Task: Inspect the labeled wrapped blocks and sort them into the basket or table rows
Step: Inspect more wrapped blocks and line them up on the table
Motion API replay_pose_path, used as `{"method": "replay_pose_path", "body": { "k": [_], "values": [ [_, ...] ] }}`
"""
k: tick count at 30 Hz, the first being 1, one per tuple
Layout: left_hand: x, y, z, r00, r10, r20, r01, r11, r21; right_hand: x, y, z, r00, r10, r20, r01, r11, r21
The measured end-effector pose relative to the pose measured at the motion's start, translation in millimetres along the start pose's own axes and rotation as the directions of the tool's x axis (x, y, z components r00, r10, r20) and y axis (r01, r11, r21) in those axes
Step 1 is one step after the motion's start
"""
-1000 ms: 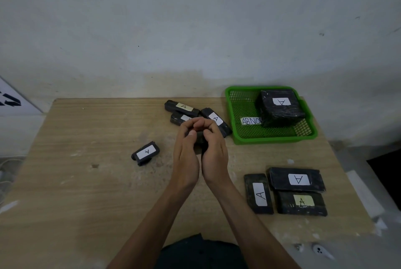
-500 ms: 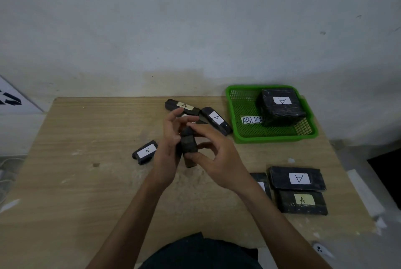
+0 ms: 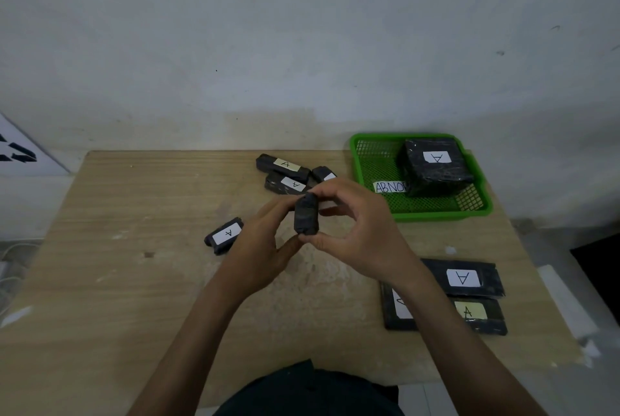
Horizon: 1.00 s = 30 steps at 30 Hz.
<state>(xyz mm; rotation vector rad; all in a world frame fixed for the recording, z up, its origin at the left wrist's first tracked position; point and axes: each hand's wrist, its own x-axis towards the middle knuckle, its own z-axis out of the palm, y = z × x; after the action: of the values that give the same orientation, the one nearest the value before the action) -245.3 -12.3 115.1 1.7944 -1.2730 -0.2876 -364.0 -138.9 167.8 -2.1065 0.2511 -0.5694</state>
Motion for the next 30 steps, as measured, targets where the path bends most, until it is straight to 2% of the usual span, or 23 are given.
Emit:
{"method": "replay_pose_path", "body": {
  "k": [19,27,29,30],
  "values": [
    [1.0,1.3,-2.1,0.999,0.021,-0.038,-0.019,0.998,0.062,5.2,2.3,-4.9,0.997,-0.044,0.071,0.053,0.988,-0.142],
    [-1.3,-2.2,-1.6,1.0,0.009,-0.016,-0.008,1.0,0.027,3.5,3.8,-2.8,0.997,-0.03,0.076,0.038,0.994,-0.107],
    [-1.9,-2.5,-5.6,1.0,-0.008,0.001,0.008,1.0,-0.008,1.8,5.1,-2.4,0.998,0.021,0.055,-0.021,1.0,0.005],
    [-1.8,-3.1,-7.6,1.0,-0.024,0.015,0.024,1.0,-0.018,0.5,4.8,-3.4,0.997,0.075,0.033,-0.079,0.988,0.134]
  ]
}}
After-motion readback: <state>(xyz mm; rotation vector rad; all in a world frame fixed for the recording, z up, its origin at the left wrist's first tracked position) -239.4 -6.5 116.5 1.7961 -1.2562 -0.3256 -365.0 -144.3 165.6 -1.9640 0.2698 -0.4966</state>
